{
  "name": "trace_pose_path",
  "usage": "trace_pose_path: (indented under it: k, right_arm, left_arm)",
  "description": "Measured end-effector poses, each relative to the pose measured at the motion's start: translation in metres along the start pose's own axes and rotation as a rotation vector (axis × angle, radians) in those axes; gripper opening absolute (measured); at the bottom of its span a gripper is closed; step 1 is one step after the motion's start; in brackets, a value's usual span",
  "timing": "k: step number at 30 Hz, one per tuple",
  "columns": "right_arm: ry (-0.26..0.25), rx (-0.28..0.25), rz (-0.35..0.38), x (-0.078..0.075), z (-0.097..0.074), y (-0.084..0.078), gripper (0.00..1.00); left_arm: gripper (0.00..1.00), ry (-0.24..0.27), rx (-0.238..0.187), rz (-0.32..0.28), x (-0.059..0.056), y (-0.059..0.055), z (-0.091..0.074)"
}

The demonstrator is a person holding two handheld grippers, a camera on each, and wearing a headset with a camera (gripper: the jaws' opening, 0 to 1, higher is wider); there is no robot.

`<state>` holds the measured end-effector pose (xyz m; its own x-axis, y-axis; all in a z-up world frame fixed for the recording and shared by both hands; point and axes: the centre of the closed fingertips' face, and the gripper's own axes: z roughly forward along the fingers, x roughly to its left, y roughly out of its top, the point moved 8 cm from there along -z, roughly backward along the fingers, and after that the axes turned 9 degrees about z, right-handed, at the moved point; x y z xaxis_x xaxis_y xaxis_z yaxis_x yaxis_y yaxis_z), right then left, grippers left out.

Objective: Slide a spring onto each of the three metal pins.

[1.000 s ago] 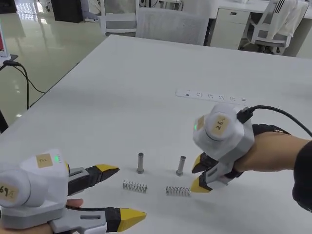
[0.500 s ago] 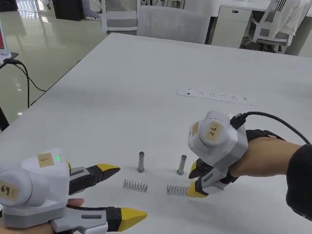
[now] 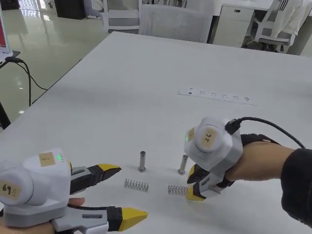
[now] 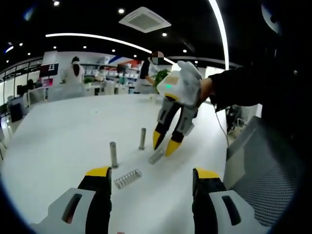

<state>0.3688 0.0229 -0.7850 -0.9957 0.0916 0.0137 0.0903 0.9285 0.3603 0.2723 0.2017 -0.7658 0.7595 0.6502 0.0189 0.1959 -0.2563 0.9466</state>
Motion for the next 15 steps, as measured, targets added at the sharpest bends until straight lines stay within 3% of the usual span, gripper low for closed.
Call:
trace_pose_path:
  k: [15]
  right_arm:
    - [0.01,0.015,-0.002,0.0001,0.0045,-0.0006,0.14]
  left_arm:
    - [0.63,-0.003,0.001,0.0,-0.0002,0.0001,0.0004]
